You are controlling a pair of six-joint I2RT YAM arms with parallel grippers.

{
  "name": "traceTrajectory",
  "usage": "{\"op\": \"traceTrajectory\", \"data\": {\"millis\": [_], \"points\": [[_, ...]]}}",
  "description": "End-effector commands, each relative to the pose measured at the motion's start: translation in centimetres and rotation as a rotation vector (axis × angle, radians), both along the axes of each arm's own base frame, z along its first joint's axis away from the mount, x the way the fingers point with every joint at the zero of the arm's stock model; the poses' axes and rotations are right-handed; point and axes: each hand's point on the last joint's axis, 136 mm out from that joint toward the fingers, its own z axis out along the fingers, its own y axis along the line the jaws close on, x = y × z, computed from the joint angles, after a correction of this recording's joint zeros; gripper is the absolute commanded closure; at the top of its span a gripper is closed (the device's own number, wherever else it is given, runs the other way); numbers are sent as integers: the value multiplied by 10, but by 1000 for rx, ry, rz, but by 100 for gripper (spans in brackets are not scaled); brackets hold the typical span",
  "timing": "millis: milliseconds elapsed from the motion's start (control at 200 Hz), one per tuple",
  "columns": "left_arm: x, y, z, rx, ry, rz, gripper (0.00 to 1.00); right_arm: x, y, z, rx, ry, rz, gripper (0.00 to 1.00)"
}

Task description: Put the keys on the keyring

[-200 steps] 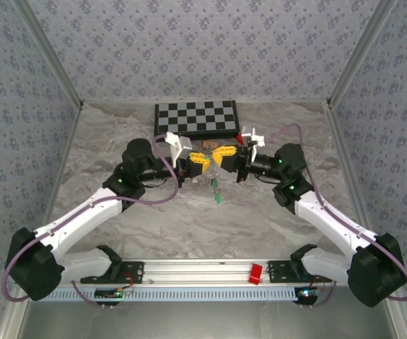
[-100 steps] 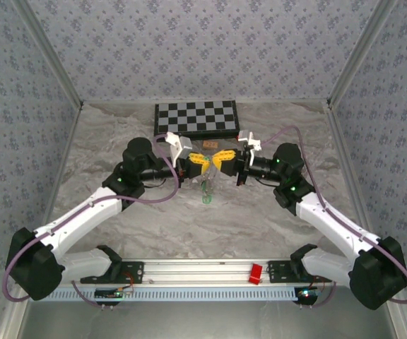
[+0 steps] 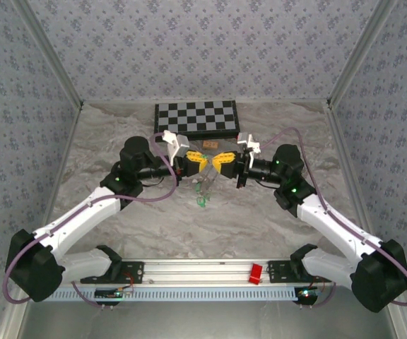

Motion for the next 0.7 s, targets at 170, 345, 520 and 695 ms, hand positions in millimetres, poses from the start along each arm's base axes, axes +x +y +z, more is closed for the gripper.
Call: {"op": "traceTrajectory", "data": {"millis": [170,345,520,695], "points": [[4,6,24,-21,-65,26,100,1,-4,4,-2,-26,-36,75],[13,5,21,2,-57,54,100,12,-11,-1,-9,-13,-113,40],[27,3,15,26,-39,97,100,22,-26,-10,-14,6,-230,27],[49,-6,2,66,7,143,100,30,-42,-27,-33,27,-353,0]]}}
